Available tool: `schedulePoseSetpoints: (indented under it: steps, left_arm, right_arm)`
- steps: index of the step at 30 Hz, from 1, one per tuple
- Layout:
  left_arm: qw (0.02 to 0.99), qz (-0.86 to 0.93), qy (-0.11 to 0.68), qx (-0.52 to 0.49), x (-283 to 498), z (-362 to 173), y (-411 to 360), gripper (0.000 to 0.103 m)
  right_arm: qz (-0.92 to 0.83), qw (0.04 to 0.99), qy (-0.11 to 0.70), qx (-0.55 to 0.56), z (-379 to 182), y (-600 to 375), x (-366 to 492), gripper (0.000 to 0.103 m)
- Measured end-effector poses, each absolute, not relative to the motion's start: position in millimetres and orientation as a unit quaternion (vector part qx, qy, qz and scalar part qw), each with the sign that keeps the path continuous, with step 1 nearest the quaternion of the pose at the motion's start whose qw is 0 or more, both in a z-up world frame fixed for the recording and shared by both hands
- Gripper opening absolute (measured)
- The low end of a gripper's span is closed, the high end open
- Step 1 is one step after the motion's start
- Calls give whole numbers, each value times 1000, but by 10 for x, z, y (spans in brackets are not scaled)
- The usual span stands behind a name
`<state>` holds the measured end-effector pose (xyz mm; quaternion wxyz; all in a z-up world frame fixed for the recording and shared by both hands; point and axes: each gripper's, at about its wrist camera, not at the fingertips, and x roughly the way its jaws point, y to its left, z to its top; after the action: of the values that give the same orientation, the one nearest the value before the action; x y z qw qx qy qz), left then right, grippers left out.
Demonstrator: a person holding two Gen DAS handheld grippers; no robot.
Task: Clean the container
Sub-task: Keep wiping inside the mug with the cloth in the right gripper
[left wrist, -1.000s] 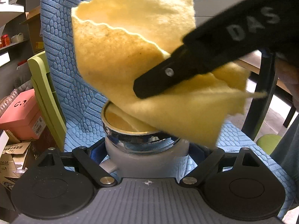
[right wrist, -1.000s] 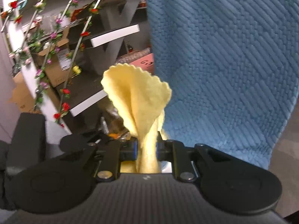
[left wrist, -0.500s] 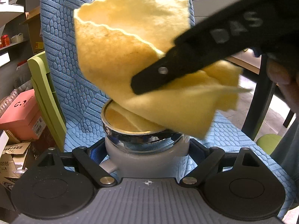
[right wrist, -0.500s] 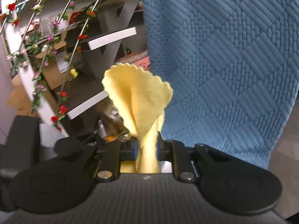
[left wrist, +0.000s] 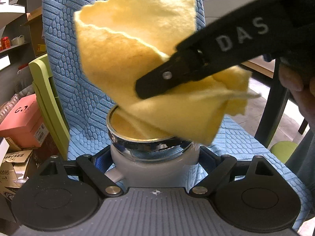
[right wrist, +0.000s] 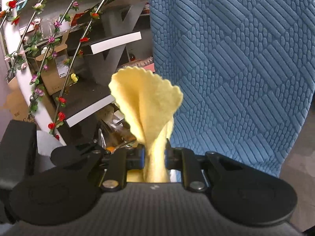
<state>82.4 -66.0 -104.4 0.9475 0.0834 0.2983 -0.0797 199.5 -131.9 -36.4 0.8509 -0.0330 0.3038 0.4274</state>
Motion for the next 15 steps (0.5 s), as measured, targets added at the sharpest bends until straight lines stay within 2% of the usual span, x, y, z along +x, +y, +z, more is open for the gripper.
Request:
schedulePoseSetpoints:
  steps: [8,15]
  left_arm:
    - [947,-79,299,83,765,-1038,-676,91]
    - [947,-78,299,82,752,-1002,-711,91]
  right_arm:
    - [440,838,322,-22,-336,-1396,1944,17]
    - [434,848,304,-32,-362,-1295,1953,18]
